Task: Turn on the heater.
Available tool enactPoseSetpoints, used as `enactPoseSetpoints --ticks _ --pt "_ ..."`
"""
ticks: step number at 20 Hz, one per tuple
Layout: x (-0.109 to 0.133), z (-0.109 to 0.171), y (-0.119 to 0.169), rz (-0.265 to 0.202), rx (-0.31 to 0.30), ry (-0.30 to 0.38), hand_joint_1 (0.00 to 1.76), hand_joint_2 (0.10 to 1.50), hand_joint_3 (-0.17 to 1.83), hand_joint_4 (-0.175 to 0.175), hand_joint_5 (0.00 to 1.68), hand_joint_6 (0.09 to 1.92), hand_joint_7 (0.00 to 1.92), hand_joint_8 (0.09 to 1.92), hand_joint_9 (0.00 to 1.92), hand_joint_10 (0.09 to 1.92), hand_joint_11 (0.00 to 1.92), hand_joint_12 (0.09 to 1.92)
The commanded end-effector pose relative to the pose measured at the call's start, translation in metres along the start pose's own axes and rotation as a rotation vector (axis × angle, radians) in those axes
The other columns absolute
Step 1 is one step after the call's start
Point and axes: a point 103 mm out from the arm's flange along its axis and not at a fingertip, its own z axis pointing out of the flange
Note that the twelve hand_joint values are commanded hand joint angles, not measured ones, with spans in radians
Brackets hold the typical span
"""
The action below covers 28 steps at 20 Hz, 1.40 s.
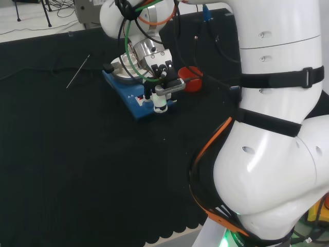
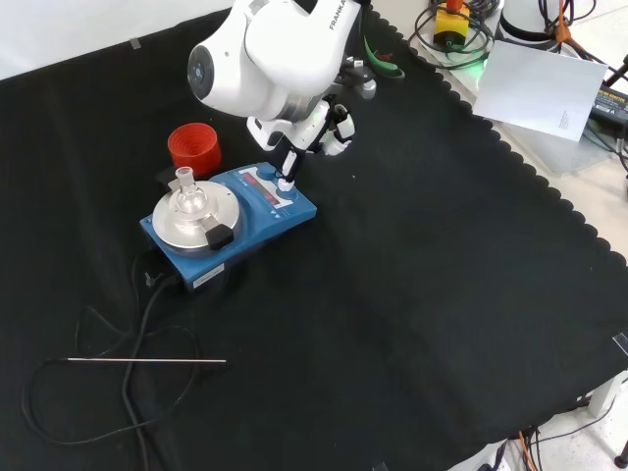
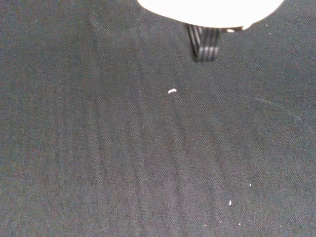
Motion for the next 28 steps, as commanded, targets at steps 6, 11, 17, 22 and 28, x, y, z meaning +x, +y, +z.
enactPoseSetpoints --ticks 6,11,17,22,28 --pt "-0.002 0.004 0.001 -0.005 0.020 0.005 1.47 0.57 1.28 -0.025 0.28 0.09 1.55 1.89 1.70 1.71 1.29 1.38" --pt "-0.006 0.001 -0.005 -0.008 0.010 0.018 1.47 0.57 1.28 -0.025 0.29 0.09 1.55 1.89 1.70 1.71 1.29 1.38" --pt "-0.009 -0.010 -0.021 -0.012 -0.023 0.043 1.47 0.57 1.28 -0.025 0.29 0.09 1.55 1.89 1.70 1.71 1.29 1.38" --pt "-0.011 -0.017 -0.028 -0.010 -0.038 0.053 1.47 0.56 1.28 -0.025 0.29 0.09 1.55 1.89 1.70 1.70 1.29 1.38" --pt "-0.010 -0.020 -0.029 -0.005 -0.057 0.052 1.47 0.56 1.28 -0.025 0.29 0.09 1.55 1.89 1.70 1.70 1.29 1.37"
